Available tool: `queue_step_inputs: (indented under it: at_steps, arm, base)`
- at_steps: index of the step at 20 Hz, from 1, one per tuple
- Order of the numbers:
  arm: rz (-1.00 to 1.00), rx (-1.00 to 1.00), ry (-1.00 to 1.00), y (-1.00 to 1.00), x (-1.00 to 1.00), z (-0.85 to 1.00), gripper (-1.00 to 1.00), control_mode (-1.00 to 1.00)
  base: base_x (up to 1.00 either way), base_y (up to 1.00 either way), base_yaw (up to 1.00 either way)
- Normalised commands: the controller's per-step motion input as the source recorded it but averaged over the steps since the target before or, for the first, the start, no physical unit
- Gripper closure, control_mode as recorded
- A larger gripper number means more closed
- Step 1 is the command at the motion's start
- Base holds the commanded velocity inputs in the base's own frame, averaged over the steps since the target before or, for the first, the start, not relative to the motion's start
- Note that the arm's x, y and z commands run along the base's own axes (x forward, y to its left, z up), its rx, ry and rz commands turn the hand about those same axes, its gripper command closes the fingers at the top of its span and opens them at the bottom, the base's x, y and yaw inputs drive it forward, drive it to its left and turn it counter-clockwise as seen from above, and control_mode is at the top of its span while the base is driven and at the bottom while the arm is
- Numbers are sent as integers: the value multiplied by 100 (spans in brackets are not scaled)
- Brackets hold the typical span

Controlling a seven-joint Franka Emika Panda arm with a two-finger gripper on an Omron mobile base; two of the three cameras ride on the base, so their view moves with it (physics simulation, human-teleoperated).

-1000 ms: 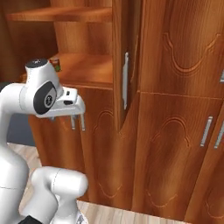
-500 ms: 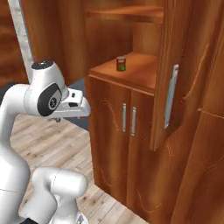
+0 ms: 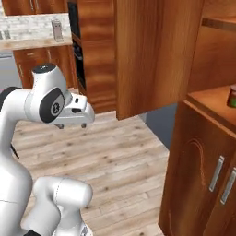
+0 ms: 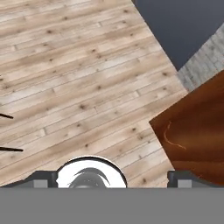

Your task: Restock the canned food cabinet by taking the new fresh canned food from the counter and placing it in the cabinet. Then, take the old canned food from the cabinet and place it on the counter.

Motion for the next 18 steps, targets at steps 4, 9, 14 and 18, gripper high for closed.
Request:
queue_step_inputs:
  at_steps: [4,9,14,18]
  arm:
    - [0,0,0,0,0,0,-100,100]
    - [0,0,0,0,0,0,-100,100]
    - [0,0,0,0,0,0,-100,100]
    - [0,0,0,0,0,0,-100,100]
  base:
    - [-22,0,100]
    - [-9,0,100]
    - [-6,0,100]
    - [-7,0,99]
